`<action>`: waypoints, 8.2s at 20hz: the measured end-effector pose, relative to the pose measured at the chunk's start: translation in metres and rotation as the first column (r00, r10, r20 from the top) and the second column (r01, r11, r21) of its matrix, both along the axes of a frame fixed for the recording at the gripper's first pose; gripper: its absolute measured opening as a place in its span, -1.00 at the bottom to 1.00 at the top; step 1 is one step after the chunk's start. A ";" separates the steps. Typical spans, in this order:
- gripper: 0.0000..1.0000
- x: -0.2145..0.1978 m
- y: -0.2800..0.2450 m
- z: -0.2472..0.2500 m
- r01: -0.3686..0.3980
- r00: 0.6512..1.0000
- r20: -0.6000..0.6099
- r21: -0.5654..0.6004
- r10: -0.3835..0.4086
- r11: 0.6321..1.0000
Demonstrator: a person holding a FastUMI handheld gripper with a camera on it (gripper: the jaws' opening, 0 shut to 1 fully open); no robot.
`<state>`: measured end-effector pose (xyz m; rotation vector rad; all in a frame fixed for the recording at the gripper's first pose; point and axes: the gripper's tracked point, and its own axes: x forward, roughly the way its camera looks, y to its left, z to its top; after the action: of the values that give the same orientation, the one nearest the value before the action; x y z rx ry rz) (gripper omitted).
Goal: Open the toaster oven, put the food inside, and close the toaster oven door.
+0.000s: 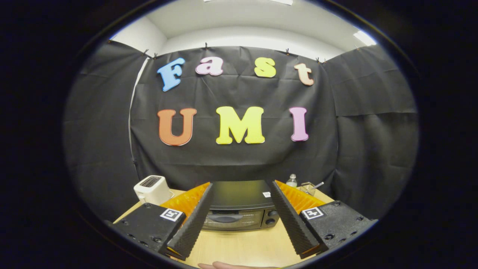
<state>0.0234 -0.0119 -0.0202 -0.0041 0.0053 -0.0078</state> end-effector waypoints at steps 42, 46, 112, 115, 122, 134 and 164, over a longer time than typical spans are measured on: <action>1.00 0.061 0.021 -0.245 -0.128 0.934 -0.327 0.064 0.142 0.990; 1.00 0.036 0.016 -0.291 -0.108 0.929 -0.350 0.045 0.117 0.993; -0.29 -0.077 0.146 -0.216 -0.172 0.365 -0.446 0.831 0.818 0.530; -0.30 -0.048 0.112 -0.206 -0.137 0.459 -0.377 0.864 0.804 0.484; -0.30 0.035 0.033 -0.193 -0.060 0.672 -0.185 0.952 0.717 0.301; -0.30 0.153 0.046 -0.236 0.015 0.837 -0.122 0.980 0.533 0.201; 1.00 0.167 0.034 -0.268 -0.034 0.923 -0.345 0.368 0.170 0.929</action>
<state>0.1905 0.0219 -0.2880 0.3593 0.3890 0.1010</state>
